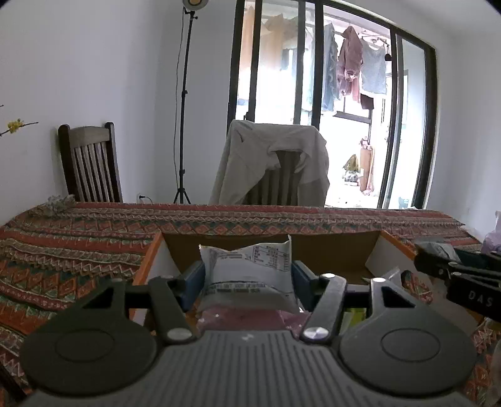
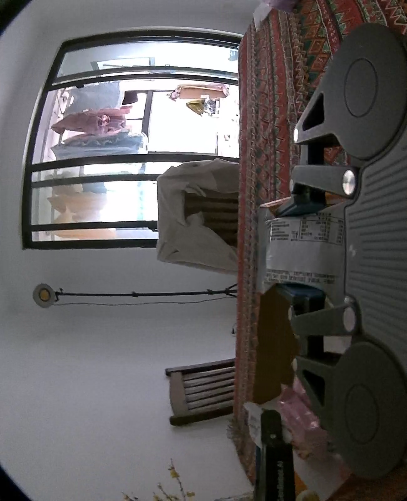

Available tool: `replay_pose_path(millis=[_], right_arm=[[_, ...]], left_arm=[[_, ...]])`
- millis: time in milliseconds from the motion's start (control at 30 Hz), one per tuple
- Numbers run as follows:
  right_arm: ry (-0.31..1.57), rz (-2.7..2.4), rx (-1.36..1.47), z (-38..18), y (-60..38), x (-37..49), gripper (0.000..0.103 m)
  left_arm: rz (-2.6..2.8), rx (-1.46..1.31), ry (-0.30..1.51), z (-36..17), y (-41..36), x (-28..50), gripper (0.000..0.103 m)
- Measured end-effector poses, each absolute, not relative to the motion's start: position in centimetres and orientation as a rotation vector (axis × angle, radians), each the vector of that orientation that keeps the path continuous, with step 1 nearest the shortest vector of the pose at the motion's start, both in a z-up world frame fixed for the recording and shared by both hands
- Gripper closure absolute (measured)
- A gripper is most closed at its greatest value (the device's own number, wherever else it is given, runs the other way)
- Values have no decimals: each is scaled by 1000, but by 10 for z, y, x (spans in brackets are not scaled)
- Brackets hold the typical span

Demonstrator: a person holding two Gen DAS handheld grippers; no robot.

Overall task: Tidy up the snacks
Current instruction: 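Carry both white packets over the box and open both grippers to drop them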

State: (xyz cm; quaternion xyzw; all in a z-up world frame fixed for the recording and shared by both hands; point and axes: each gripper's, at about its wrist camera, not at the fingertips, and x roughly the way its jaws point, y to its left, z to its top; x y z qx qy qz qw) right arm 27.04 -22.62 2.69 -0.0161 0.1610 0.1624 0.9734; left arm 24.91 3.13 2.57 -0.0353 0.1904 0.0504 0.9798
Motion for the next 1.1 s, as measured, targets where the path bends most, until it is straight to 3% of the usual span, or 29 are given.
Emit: replay_pose_path(millis=[100,133,167,200,233,1100], right_arm=[[331,331,-25,26,-228,269,55],[330,331,-17,26,-229,269,40],[327,328,-11,26,-230,269,31],[320,322,-5,26,-231,268,13],[311,319,1,26,-232,267,3],[314,297,-32,29,-230,262,0]], left_arm=[[115,-78,367,24,32,246,30],[112,-85,359,24,33,245,24],[114,-96,352,24,34,244,11],[125,-105,342,25,35,242,2],[141,-111,323,25,35,238,0],[173,-151,306,37,34,230,0]])
